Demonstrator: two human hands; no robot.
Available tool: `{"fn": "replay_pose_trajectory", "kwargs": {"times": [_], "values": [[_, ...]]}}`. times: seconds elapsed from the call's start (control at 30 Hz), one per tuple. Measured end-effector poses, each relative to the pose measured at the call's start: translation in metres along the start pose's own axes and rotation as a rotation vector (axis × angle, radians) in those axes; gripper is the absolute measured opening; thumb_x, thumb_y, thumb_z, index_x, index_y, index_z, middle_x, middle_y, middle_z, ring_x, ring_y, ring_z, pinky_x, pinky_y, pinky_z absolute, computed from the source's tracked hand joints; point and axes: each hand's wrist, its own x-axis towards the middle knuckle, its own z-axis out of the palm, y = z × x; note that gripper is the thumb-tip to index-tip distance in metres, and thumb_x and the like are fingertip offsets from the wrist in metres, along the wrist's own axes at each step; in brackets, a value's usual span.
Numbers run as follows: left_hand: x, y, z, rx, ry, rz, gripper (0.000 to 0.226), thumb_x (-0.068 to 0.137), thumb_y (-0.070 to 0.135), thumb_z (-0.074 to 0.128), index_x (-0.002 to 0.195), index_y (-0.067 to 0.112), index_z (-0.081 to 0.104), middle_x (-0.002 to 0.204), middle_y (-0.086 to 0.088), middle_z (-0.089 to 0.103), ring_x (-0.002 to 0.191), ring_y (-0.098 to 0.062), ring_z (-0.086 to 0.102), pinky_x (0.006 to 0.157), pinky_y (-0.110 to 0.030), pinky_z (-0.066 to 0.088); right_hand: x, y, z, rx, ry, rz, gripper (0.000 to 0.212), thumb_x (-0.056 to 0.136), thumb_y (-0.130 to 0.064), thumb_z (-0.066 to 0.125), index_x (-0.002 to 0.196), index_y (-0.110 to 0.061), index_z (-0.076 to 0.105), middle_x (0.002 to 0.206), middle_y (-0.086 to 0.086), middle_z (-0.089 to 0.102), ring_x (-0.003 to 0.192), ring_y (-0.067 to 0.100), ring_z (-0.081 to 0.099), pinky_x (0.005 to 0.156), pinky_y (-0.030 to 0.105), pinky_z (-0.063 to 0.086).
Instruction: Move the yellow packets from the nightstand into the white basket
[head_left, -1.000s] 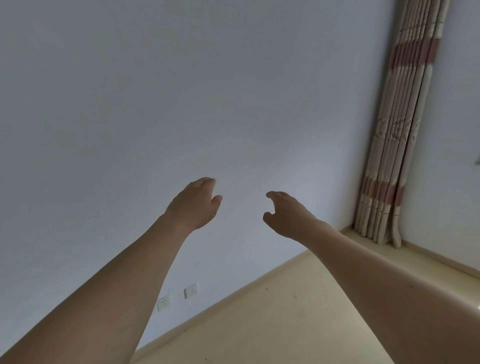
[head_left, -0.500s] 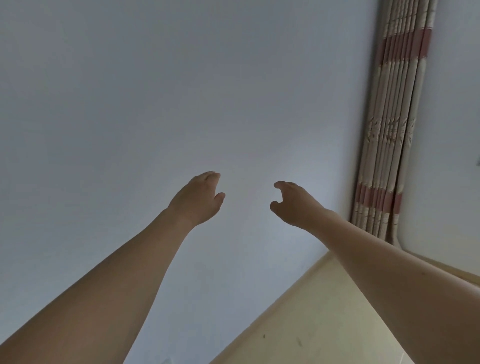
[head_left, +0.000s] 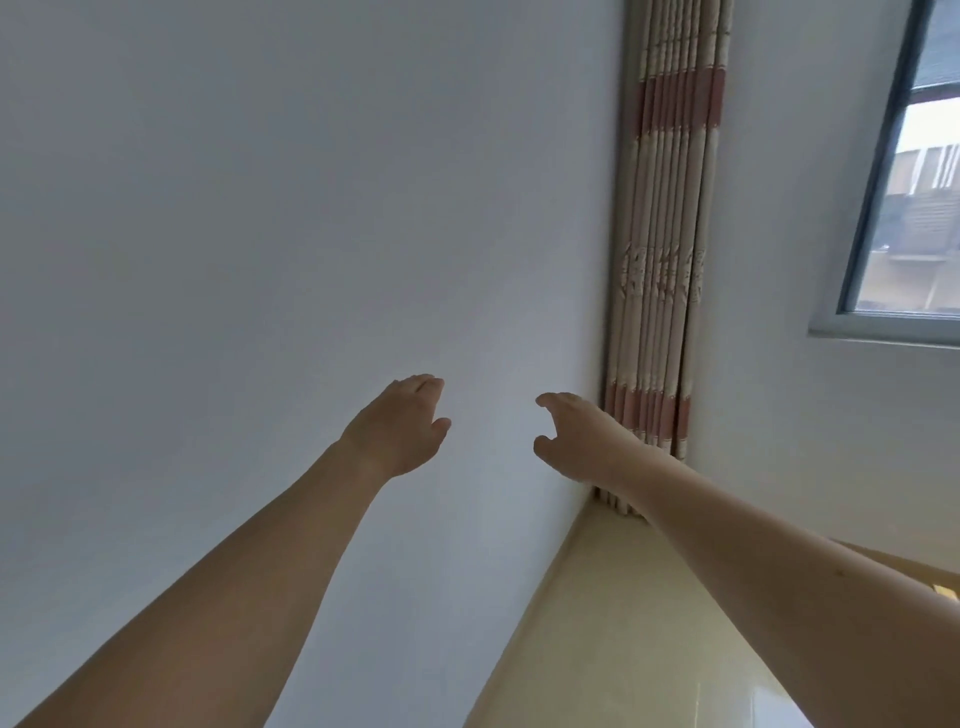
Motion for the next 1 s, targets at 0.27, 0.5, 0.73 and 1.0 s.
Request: {"fn": "replay_pose_trajectory", "kwargs": {"times": [0.27, 0.5, 0.73, 1.0], "values": [[0.230, 0.073, 0.094, -0.107, -0.015, 0.247, 0.054, 0.100, 0.032, 0.043, 0.149, 0.011, 0.031, 0.156, -0.001, 0.032, 0.141, -0.020, 0.030, 0.111, -0.035, 0.030, 0.130, 0.157, -0.018, -0.004, 0.050, 0.235, 0.050, 0.088, -0.019, 0.051, 0.137, -0.010, 0.045, 0.134, 0.007, 0.050, 0.125, 0.027, 0.048, 0.102, 0.038, 0.042], [0.400, 0.201, 0.198, -0.182, -0.020, 0.444, 0.056, 0.100, 0.031, 0.046, 0.149, 0.008, 0.031, 0.156, -0.007, 0.032, 0.144, -0.023, 0.025, 0.116, -0.032, 0.020, 0.217, 0.331, -0.040, 0.008, 0.141, 0.421, 0.043, 0.094, -0.020, 0.047, 0.136, -0.008, 0.047, 0.138, 0.013, 0.050, 0.125, 0.030, 0.049, 0.100, 0.039, 0.042], [0.578, 0.320, 0.233, -0.162, 0.023, 0.561, 0.060, 0.101, 0.032, 0.044, 0.152, 0.007, 0.026, 0.158, -0.010, 0.028, 0.148, -0.022, 0.018, 0.120, -0.032, 0.010, 0.313, 0.492, -0.106, -0.010, 0.226, 0.496, 0.057, 0.091, -0.021, 0.049, 0.146, -0.014, 0.036, 0.147, 0.006, 0.042, 0.130, 0.026, 0.044, 0.097, 0.033, 0.042], [0.735, 0.445, 0.314, -0.317, -0.048, 0.568, 0.060, 0.101, 0.033, 0.045, 0.152, 0.006, 0.026, 0.158, -0.011, 0.027, 0.148, -0.021, 0.019, 0.120, -0.030, 0.011, 0.395, 0.668, -0.130, -0.057, 0.213, 0.595, 0.059, 0.091, -0.024, 0.050, 0.147, -0.016, 0.035, 0.149, 0.003, 0.040, 0.132, 0.025, 0.043, 0.100, 0.034, 0.043]]}}
